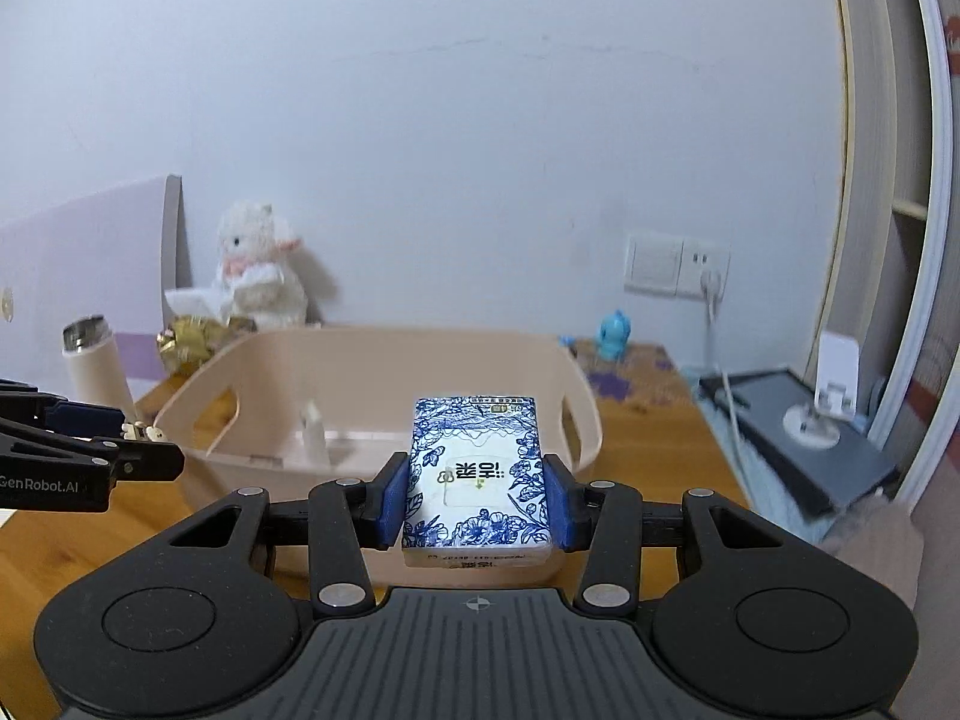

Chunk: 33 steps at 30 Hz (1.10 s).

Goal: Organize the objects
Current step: 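Lift both items over the beige bin and open both grippers to drop them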

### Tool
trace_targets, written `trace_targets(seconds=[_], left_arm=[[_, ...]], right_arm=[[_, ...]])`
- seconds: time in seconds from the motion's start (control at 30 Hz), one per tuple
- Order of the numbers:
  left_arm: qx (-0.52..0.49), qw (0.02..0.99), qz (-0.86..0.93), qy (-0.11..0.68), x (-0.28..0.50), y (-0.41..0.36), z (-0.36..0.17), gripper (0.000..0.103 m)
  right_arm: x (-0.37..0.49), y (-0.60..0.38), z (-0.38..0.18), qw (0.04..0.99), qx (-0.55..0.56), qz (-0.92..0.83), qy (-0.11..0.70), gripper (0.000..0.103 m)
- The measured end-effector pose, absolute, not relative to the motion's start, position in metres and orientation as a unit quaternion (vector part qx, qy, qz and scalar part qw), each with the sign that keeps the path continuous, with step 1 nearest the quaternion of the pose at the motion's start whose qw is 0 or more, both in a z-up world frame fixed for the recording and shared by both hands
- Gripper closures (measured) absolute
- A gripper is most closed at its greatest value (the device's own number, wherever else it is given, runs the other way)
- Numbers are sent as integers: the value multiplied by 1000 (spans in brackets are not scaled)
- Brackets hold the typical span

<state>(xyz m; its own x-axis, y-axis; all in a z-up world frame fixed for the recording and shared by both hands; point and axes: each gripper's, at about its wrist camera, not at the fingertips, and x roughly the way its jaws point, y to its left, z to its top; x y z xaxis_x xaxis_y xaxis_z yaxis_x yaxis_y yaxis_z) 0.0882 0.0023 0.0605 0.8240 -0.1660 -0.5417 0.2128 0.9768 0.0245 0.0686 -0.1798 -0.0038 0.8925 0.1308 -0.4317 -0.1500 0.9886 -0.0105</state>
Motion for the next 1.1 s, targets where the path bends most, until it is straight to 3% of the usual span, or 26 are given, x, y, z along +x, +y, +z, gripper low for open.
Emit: trace_targets(seconds=[0.33, 0.57, 1.1], left_arm=[[51, 959, -83, 265, 135, -4, 82, 47], [56, 951, -67, 296, 181, -7, 69, 47], [105, 919, -57, 374, 241, -26, 20, 46]], right_arm=[[101, -180, 18, 979, -24, 67, 193, 60], [136, -176, 18, 978, -21, 57, 199, 60], [208, -151, -23, 955, -54, 49, 287, 60]])
